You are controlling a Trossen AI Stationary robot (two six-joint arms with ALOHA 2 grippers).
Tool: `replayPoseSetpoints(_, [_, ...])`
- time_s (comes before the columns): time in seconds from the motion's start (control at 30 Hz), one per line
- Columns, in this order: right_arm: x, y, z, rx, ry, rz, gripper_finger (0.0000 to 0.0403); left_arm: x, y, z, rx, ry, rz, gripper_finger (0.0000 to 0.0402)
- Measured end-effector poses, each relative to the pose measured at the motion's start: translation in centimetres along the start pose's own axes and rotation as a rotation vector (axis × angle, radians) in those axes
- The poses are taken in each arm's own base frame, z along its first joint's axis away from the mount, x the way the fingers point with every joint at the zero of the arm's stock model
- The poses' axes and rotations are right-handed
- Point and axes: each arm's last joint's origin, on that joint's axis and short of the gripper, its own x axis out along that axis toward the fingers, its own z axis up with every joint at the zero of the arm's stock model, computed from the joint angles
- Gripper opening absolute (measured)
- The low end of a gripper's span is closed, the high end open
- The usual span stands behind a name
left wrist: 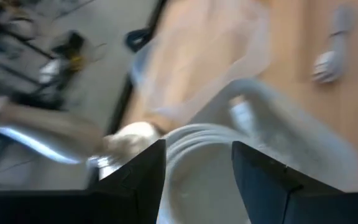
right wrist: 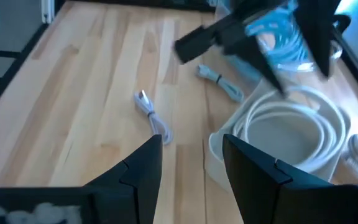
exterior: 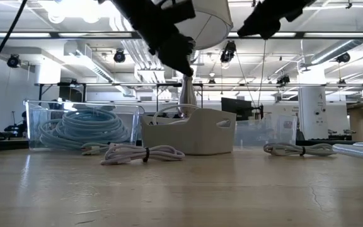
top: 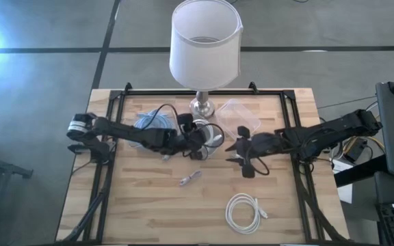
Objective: Pick & Place USB Port
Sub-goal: Put the white HDMI cable into the gray bin
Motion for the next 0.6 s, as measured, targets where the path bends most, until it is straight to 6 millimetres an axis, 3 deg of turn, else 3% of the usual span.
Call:
replayPoseSetpoints(0.27, [0.8,0.2,0.5,-0.028,-0.027,0.003,0.0166,-3.4,0.3,1.2,-0.134,-0.108,-0.296,0.0186])
replayPoseSetpoints(0.43, [1.8,0.3,0.1,-0.015,0.012,0.002,0.0166,-5.7,1.2,1.4,-0.147,-0.15,-0.362,0.0183])
replayPoseSetpoints(0.6, [2.8,0.5,0.1,0.003,0.039,0.002,0.0166,-7.3,1.3,0.2,-0.135,-0.169,-0.394,0.0173])
